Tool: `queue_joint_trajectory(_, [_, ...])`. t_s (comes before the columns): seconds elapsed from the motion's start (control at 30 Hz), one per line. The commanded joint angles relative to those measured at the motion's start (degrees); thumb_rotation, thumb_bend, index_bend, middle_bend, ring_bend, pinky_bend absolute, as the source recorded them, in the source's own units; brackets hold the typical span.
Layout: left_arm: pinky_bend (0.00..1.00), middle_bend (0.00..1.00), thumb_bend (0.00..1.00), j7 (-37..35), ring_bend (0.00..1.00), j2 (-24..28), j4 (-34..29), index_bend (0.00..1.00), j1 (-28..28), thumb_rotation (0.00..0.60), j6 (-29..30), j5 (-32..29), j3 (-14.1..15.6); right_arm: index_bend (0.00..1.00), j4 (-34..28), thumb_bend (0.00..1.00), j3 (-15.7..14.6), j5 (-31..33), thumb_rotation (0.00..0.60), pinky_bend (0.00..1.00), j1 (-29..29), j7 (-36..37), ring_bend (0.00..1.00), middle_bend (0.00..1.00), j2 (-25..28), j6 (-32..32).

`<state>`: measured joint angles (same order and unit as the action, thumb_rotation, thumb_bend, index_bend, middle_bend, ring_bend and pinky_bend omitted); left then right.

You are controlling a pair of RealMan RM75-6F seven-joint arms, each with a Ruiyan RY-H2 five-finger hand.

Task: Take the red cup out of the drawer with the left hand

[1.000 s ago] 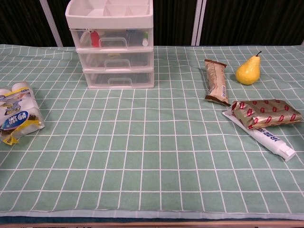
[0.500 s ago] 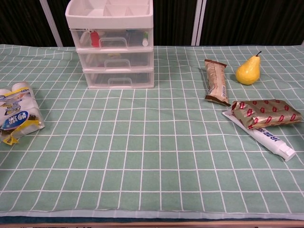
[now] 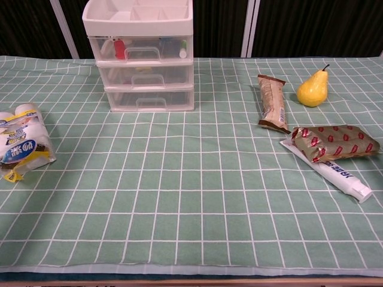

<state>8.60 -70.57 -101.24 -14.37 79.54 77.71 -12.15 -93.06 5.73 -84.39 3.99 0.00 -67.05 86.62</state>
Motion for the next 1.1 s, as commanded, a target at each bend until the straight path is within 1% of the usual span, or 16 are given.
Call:
queue_joint_trajectory(0.03, [1.00, 0.94, 0.47, 1.78, 0.97, -3.31, -3.41, 0.08, -4.34, 0.600, -5.26, -6.52, -3.16, 0.00, -0.02, 0.03, 0.08, 0.29, 0.600, 0.23, 0.07, 0.14, 0.00, 0.00, 0.07, -0.27])
queue_joint_trajectory(0.17, [1.00, 0.97, 0.49, 2.20, 0.99, -6.31, -5.72, 0.08, -7.69, 0.600, -9.47, -15.59, -6.27, 0.00, -0.17, 0.04, 0.22, 0.84, 0.600, 0.23, 0.14, 0.50, 0.00, 0.00, 0.20, -0.71])
queue_joint_trajectory(0.27, [1.00, 0.97, 0.50, 3.14, 1.00, -8.65, -6.12, 0.09, -10.52, 0.600, -11.56, -22.27, -8.80, 0.00, -0.41, 0.04, 0.28, 1.17, 0.600, 0.23, 0.17, 0.85, 0.00, 0.00, 0.31, -0.98])
queue_joint_trajectory(0.5, [1.00, 0.97, 0.51, 4.88, 1.00, -13.89, -4.51, 0.09, -17.04, 0.600, -14.80, -35.68, -13.59, 0.00, -0.81, 0.04, 0.50, 2.06, 0.600, 0.23, 0.25, 1.70, 0.00, 0.00, 0.60, -1.68])
queue_joint_trajectory(0.6, [1.00, 0.97, 0.51, 5.17, 1.00, -15.78, -3.01, 0.10, -19.51, 0.600, -15.40, -40.33, -15.33, 0.00, -0.98, 0.04, 0.53, 2.42, 0.600, 0.23, 0.31, 2.07, 0.00, 0.00, 0.76, -2.07])
queue_joint_trajectory(0.7, [1.00, 0.97, 0.51, 5.40, 1.00, -17.37, -1.36, 0.10, -21.62, 0.600, -16.06, -44.08, -16.37, 0.00, -1.20, 0.05, 0.59, 2.75, 0.600, 0.23, 0.36, 2.34, 0.00, 0.00, 0.93, -2.40])
queue_joint_trajectory(0.83, [1.00, 0.97, 0.51, 5.46, 1.00, -19.21, 0.87, 0.10, -23.89, 0.600, -16.99, -47.34, -16.96, 0.00, -1.42, 0.05, 0.64, 3.06, 0.600, 0.23, 0.40, 2.71, 0.00, 0.00, 1.11, -2.73])
queue_joint_trajectory(1.1, [1.00, 0.98, 0.51, 3.36, 1.00, -22.00, 5.08, 0.12, -27.37, 0.600, -20.19, -50.72, -18.31, 0.00, -1.80, 0.05, 0.66, 3.49, 0.600, 0.23, 0.49, 3.27, 0.00, 0.00, 1.33, -3.29])
